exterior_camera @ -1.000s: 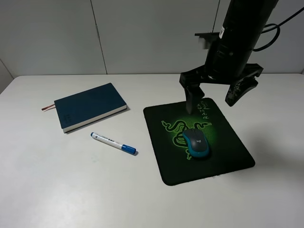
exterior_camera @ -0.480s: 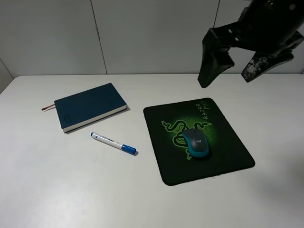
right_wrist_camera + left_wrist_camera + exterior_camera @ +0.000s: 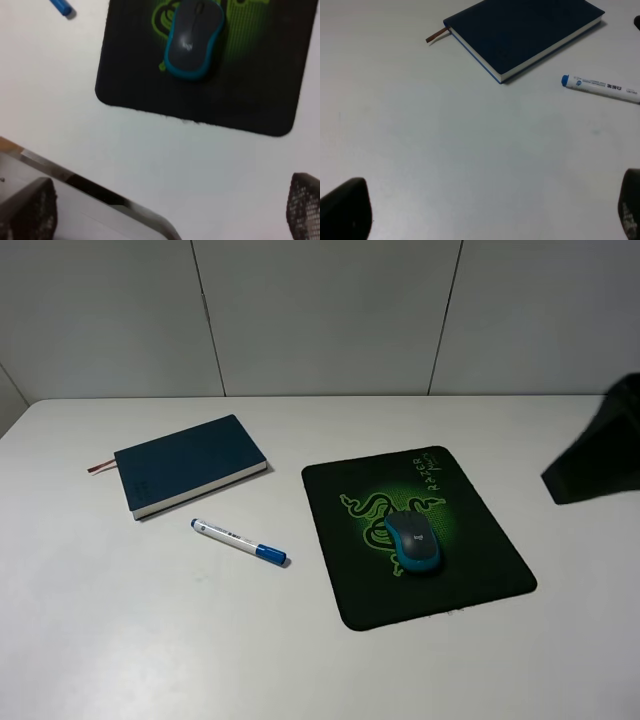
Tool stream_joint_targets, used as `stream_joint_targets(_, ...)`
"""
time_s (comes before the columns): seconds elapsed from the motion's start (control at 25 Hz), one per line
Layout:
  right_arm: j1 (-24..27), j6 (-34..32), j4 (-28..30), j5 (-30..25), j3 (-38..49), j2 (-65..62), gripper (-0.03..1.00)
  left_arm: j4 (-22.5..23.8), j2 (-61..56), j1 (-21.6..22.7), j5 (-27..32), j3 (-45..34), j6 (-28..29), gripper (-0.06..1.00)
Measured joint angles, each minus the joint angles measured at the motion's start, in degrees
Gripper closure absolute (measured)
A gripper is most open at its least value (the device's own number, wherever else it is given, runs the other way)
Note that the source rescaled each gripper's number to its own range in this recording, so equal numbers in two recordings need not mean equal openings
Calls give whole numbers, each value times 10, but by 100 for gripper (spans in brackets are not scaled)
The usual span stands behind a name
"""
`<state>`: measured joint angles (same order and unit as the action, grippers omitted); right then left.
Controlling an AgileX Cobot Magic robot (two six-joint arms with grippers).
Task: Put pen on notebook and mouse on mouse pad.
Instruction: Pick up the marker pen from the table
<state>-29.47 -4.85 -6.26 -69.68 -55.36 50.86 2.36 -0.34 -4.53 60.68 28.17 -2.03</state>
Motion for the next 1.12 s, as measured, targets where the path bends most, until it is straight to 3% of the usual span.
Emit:
stream_joint_targets(0.28,0,0,3,-1,88,-157,-3,0,0,0,0,0,0,-4)
stream_joint_targets(0.56,18,1,59,18,163,-300,-3,0,0,0,0,0,0,-4)
stream_joint_targets(0.76,91,1,71,72,211,-374,-3,0,0,0,0,0,0,-4)
stream_joint_targets(1.12,253,1,44,108,269,-435,-3,0,0,0,0,0,0,-4)
